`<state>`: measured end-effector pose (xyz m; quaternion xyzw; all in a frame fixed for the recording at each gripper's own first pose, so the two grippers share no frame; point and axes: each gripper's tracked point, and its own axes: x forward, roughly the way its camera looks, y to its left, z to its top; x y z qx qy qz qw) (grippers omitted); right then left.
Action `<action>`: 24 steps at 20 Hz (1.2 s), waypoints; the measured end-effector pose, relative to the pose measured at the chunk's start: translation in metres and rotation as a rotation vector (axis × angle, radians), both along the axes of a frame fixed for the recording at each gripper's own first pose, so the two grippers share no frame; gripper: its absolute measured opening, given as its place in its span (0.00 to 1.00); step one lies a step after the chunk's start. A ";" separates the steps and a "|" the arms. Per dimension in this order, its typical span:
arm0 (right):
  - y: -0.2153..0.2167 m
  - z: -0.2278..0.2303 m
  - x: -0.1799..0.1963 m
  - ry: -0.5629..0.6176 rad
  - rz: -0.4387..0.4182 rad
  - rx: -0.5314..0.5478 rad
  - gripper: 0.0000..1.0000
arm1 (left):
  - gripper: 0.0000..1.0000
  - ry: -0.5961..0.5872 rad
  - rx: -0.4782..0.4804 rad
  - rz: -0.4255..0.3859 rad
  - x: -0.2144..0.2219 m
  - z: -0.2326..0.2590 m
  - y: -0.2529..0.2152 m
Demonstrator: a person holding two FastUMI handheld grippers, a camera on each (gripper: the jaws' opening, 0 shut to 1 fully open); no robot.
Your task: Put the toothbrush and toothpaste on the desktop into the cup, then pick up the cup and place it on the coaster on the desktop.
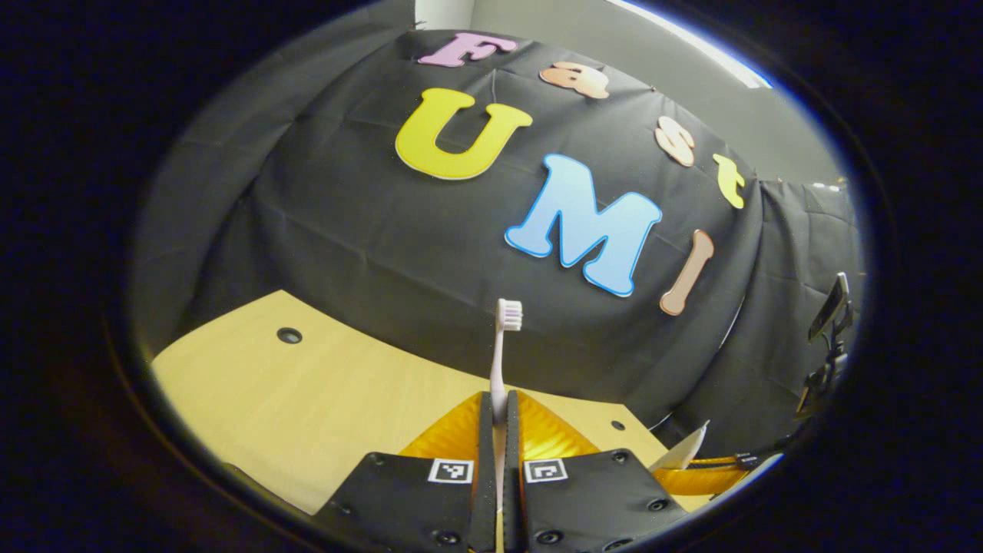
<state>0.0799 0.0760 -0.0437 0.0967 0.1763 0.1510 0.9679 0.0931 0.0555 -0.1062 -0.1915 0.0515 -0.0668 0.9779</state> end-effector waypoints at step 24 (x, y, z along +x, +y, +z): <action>0.060 0.026 0.065 -0.064 0.097 0.090 0.16 | 0.81 0.235 0.029 -0.013 -0.023 -0.084 0.022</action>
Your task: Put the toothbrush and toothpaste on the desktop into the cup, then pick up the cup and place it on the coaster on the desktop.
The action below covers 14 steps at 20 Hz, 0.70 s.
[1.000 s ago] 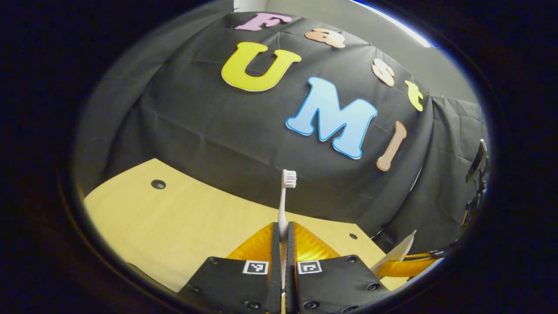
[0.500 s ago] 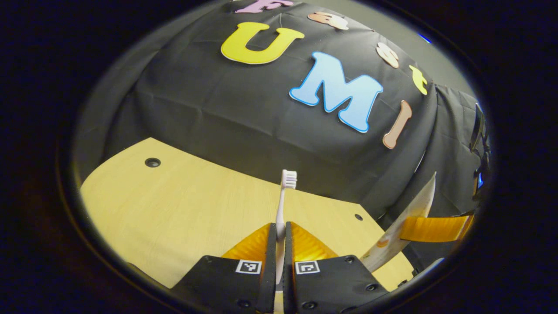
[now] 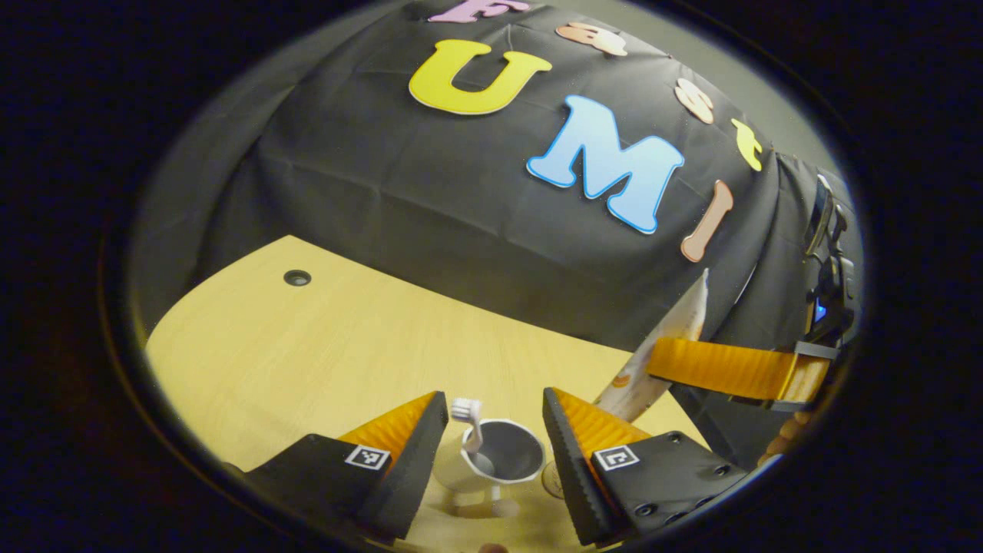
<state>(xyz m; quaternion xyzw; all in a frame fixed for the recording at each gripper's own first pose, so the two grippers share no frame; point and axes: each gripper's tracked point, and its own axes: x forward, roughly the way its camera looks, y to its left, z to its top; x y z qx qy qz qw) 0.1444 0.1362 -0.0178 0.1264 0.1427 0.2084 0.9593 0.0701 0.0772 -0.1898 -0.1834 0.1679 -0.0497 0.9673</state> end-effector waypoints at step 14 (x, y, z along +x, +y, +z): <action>0.034 -0.056 0.026 0.037 0.037 -0.200 0.16 | 0.90 0.033 0.002 0.043 -0.059 0.000 0.020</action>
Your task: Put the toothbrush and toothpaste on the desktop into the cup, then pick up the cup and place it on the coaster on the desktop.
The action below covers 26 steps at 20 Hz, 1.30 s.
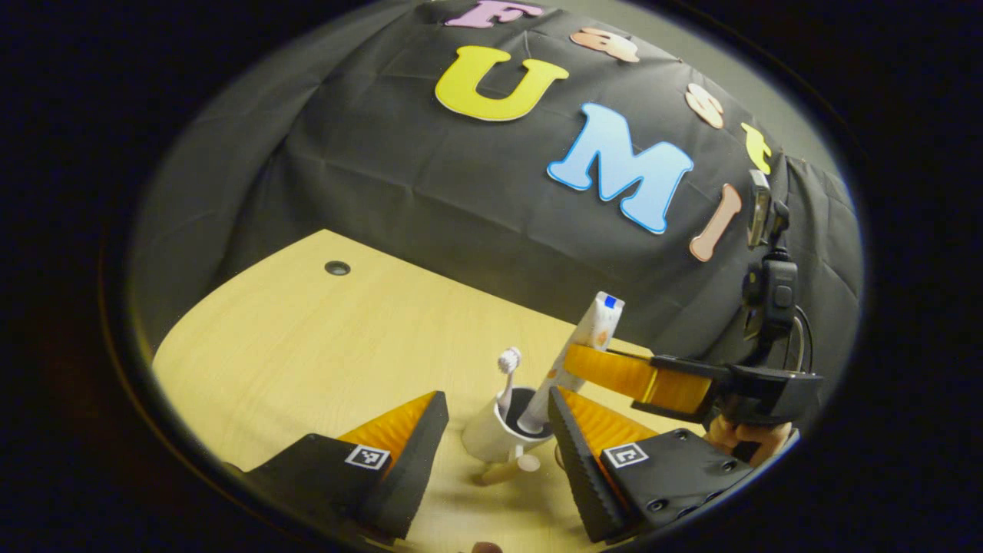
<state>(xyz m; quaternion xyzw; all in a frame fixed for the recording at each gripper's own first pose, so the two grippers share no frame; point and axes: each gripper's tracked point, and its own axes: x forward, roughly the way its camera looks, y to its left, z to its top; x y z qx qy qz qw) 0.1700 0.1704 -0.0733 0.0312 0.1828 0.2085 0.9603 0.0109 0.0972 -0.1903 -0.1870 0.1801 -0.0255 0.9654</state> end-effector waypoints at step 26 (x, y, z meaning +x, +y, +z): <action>-0.079 0.071 -0.051 -0.132 -0.116 0.093 0.85 | 0.90 0.128 0.026 -0.082 -0.021 -0.021 -0.042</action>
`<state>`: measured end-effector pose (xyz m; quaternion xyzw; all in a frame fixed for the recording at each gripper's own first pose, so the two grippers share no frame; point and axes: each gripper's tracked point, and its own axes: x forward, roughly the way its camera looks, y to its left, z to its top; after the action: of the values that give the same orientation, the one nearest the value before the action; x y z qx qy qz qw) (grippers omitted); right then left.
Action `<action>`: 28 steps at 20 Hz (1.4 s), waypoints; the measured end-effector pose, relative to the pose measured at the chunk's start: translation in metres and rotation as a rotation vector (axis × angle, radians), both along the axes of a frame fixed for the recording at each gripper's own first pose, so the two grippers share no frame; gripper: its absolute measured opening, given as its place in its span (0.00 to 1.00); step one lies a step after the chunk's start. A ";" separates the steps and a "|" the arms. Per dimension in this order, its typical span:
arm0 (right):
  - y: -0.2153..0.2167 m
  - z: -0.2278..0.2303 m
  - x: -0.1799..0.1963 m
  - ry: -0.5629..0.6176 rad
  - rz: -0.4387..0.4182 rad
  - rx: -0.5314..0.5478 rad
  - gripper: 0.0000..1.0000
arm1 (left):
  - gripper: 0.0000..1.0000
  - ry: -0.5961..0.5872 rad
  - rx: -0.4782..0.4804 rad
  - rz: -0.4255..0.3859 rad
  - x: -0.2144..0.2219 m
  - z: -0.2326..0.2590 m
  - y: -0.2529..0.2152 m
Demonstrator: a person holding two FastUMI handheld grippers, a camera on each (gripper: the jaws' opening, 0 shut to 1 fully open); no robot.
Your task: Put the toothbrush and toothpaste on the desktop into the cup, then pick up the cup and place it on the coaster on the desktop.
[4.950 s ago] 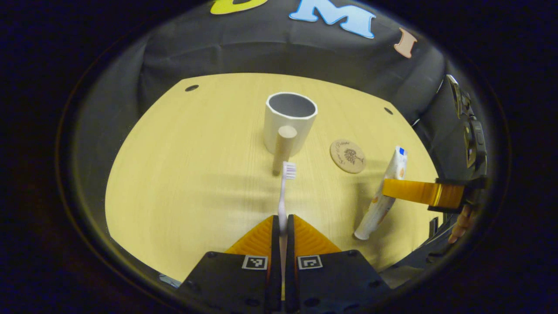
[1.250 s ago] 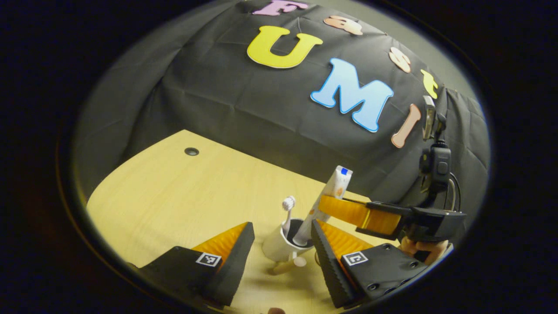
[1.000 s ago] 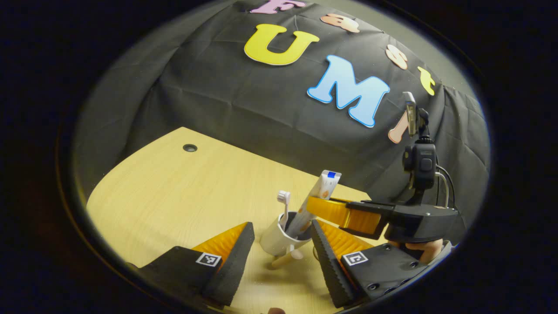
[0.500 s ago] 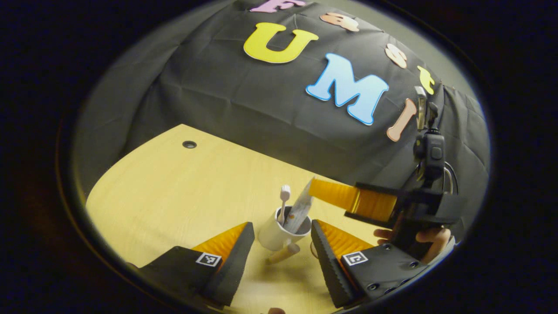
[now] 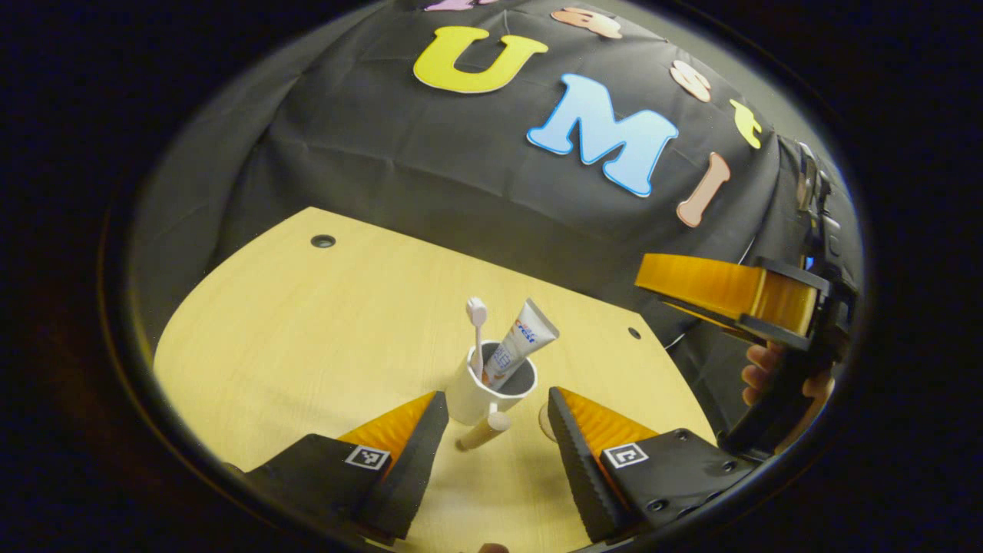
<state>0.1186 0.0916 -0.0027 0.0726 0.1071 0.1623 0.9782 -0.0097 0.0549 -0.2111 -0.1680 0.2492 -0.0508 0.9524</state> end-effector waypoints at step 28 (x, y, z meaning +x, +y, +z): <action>-0.131 -0.065 -0.037 0.168 -0.237 0.059 0.86 | 0.65 0.584 0.257 -0.115 0.050 -0.140 -0.020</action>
<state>0.0819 -0.0395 -0.0679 0.1267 0.1743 0.0419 0.9756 0.0401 0.0346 -0.3506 -0.0394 0.5254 -0.0220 0.8496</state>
